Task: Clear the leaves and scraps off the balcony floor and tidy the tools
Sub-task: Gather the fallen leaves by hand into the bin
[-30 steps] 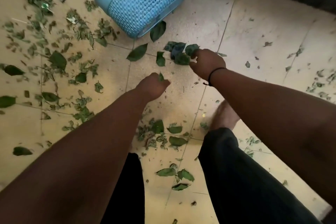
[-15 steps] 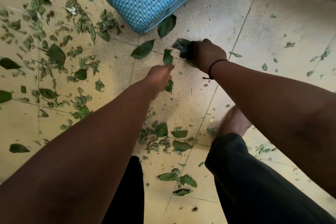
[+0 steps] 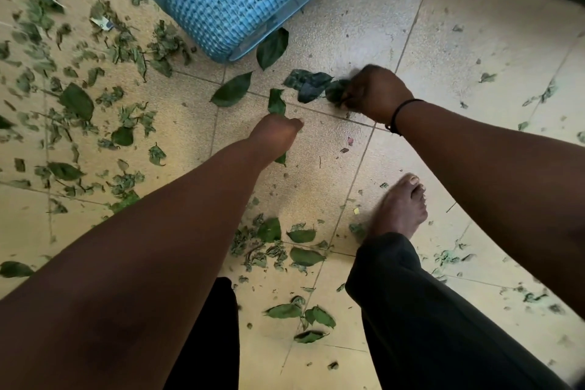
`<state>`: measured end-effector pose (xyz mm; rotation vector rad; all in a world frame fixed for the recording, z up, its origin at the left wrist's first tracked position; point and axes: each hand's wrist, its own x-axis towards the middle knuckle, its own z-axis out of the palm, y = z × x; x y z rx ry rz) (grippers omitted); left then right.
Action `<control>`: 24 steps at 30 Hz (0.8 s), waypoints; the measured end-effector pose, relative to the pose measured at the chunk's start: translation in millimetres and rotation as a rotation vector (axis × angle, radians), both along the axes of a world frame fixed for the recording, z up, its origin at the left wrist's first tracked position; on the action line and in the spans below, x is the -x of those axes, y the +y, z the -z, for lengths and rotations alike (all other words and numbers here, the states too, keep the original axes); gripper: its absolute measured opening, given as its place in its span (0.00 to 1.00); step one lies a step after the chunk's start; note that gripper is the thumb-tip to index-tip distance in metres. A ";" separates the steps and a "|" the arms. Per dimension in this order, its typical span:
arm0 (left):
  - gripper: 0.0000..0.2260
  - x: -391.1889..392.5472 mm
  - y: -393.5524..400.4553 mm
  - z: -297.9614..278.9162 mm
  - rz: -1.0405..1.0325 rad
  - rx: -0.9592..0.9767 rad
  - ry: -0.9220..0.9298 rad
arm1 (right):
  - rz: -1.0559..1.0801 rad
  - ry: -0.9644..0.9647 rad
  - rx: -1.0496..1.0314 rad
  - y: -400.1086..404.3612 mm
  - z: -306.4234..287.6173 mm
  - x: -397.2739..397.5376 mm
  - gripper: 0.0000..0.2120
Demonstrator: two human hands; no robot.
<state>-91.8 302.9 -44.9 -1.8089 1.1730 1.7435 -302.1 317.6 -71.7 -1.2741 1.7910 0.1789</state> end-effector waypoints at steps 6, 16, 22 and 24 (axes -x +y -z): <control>0.12 10.8 -1.5 2.8 0.097 0.024 0.029 | -0.237 0.080 0.127 -12.4 9.7 -17.9 0.09; 0.11 -2.7 6.2 2.1 0.052 0.041 0.017 | -0.003 -0.083 -0.051 -11.2 2.8 -22.3 0.07; 0.10 -15.1 1.6 1.7 -0.086 0.092 0.007 | -0.199 -0.023 0.091 -30.7 10.6 -56.1 0.25; 0.12 -20.8 -1.7 3.2 -0.129 0.107 0.003 | -0.320 0.013 0.137 -40.0 11.7 -65.1 0.20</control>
